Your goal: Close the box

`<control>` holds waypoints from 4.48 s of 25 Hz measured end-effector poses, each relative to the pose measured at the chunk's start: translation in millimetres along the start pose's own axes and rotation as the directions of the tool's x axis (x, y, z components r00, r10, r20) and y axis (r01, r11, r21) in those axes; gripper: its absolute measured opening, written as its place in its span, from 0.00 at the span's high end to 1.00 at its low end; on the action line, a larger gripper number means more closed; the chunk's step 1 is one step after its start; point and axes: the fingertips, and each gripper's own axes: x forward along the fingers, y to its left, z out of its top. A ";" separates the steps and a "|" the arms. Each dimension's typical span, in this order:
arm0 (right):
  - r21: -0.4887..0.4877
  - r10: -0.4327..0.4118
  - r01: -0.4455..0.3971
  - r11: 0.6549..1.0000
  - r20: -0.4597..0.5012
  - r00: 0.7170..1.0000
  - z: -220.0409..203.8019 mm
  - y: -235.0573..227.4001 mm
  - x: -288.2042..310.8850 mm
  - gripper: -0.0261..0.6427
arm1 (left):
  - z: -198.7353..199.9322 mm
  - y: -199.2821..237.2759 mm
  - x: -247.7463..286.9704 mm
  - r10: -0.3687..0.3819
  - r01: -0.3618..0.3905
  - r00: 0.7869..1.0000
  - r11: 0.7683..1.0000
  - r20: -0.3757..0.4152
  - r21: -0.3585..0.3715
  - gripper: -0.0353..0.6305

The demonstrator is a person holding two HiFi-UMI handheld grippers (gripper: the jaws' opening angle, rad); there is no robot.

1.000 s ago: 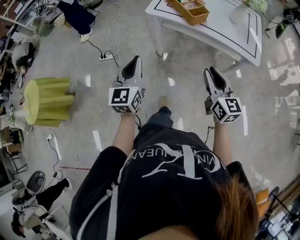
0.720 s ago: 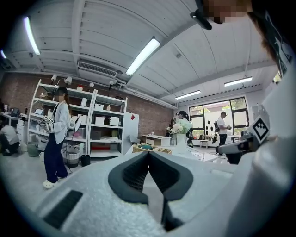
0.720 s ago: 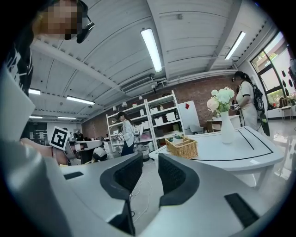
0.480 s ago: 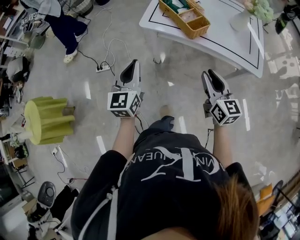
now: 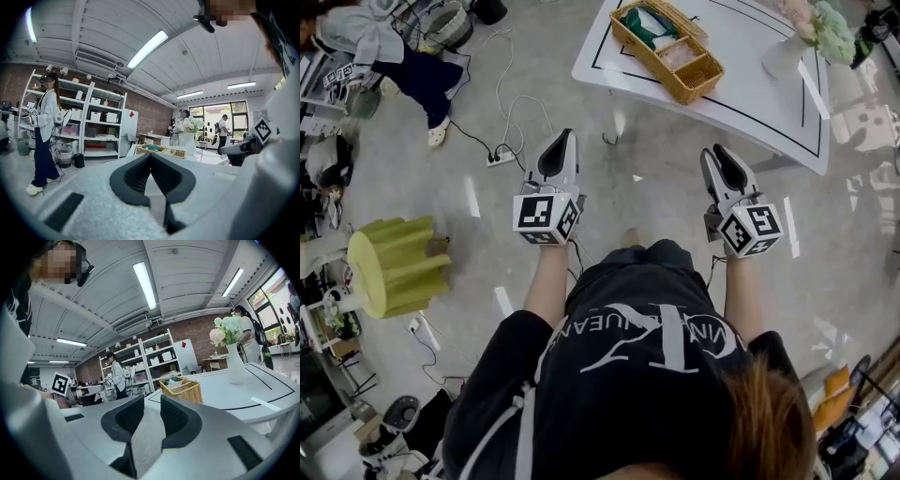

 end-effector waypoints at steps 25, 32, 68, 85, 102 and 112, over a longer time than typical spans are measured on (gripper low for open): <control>-0.032 0.016 -0.017 0.999 -0.035 0.999 46.9 -95.4 106.5 0.81 | 17.4 11.6 158.1 -0.063 0.063 0.998 0.998 -0.002 0.000 0.93; -0.042 0.043 -0.046 0.998 -0.071 0.997 59.0 -126.7 132.5 0.81 | 21.4 12.2 200.4 -0.049 0.049 0.999 0.999 -0.024 -0.003 0.93; -0.243 0.001 -0.140 0.960 -0.497 0.868 6.0 -249.5 269.9 0.78 | 6.7 40.7 302.4 0.095 -0.097 0.985 0.995 -0.141 -0.011 0.93; -0.509 -0.106 -0.259 0.821 -0.581 0.807 -4.2 -260.3 295.0 0.78 | -7.2 34.7 305.2 0.066 -0.069 0.972 0.998 -0.224 -0.006 0.93; -0.700 -0.280 -0.131 0.702 -0.441 0.853 32.5 -262.9 288.6 0.78 | 7.5 56.4 307.2 0.009 -0.011 0.985 1.000 -0.173 -0.010 0.93; -0.725 -0.346 -0.028 0.688 -0.362 0.866 51.9 -261.1 285.0 0.75 | 13.9 62.8 304.5 -0.014 0.012 0.987 1.000 -0.160 -0.012 0.93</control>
